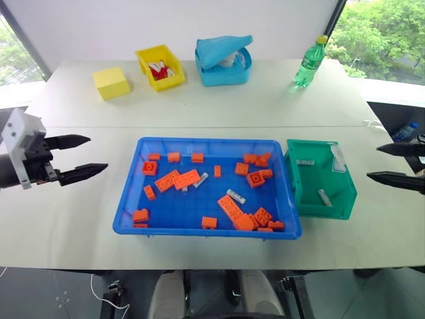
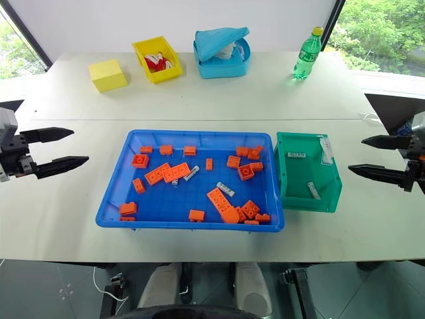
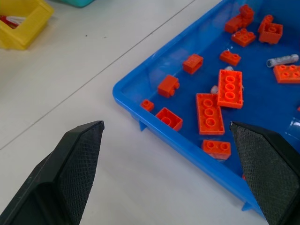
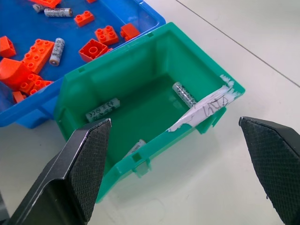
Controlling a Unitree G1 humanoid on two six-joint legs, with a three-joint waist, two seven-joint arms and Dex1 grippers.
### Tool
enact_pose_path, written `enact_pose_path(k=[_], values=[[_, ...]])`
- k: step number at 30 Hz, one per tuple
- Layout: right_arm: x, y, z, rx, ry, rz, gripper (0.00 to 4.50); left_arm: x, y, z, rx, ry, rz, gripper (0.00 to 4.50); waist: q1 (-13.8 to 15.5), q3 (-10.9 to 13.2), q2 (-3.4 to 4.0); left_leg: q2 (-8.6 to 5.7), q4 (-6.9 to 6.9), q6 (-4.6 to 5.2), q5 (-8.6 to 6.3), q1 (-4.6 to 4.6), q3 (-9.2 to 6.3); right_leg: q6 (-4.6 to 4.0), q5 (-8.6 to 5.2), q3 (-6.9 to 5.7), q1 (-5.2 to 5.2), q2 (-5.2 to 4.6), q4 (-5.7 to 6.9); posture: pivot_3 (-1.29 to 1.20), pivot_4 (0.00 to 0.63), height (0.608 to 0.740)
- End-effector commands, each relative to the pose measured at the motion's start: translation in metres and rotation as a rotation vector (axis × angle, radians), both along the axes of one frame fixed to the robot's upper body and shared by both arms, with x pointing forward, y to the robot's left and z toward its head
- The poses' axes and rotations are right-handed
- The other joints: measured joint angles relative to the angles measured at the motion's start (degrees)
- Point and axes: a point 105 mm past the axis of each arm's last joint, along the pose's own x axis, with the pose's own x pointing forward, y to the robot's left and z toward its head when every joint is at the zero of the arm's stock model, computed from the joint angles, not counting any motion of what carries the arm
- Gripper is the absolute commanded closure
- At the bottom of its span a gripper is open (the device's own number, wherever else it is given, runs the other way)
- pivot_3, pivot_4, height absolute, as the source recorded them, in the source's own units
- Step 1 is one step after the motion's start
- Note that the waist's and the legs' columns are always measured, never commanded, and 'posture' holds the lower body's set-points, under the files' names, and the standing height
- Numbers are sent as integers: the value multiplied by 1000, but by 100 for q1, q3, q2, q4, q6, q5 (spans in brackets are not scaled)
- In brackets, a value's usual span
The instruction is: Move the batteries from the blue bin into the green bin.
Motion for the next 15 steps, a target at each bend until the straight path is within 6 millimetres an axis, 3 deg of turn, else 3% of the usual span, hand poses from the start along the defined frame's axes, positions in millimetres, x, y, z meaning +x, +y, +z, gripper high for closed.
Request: enact_pose_path(k=[1,8,15], values=[[3,1,7,-3,-35,13,5,-7,0,14,31,-44,-21,0,1,0,0,0,0,0,0,0,0,0,0,0,0,0,0,0,150,736],[6,3,-1,14,-22,24,5,-9,-1,10,60,-48,-7,0,6,1,2,-1,2,0,0,0,1,0,1,1,1,-1,0,0,150,736],[16,6,8,0,-57,33,5,-14,-9,17,13,-47,-35,0,-4,1,3,0,2,0,0,0,1,0,1,0,1,1,2,0,150,736]])
